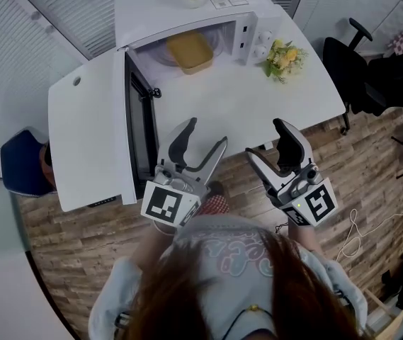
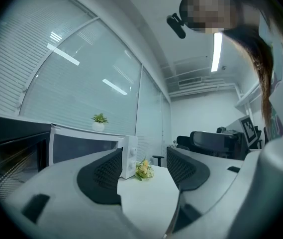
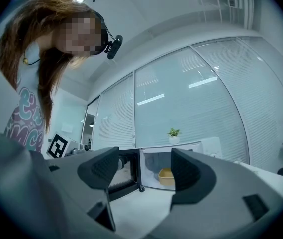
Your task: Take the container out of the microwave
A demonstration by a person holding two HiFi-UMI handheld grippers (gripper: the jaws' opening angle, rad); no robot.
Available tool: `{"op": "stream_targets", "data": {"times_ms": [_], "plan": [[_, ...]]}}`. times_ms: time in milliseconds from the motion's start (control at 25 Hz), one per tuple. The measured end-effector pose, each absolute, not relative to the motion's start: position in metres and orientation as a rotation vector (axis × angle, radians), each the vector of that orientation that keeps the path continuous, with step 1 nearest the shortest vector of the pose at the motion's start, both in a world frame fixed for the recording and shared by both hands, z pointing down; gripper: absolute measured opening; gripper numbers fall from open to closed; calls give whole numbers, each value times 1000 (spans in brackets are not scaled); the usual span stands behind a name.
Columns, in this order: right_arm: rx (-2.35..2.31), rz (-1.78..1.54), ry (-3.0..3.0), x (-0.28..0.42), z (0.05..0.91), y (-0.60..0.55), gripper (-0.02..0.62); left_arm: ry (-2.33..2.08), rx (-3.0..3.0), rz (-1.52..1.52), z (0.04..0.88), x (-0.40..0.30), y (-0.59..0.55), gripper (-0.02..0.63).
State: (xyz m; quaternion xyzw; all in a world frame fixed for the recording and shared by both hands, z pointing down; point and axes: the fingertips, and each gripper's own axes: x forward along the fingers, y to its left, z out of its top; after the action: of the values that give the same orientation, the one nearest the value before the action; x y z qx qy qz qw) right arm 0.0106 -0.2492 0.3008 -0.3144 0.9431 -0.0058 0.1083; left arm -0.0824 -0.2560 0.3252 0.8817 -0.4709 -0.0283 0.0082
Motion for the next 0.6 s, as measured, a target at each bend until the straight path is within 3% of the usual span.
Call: {"op": "stream_targets", "data": {"times_ms": [600], "plan": [[-890,-68,2741,-15,294,-282,318,-1504,2675,-160,324,-106,-289,255]]}}
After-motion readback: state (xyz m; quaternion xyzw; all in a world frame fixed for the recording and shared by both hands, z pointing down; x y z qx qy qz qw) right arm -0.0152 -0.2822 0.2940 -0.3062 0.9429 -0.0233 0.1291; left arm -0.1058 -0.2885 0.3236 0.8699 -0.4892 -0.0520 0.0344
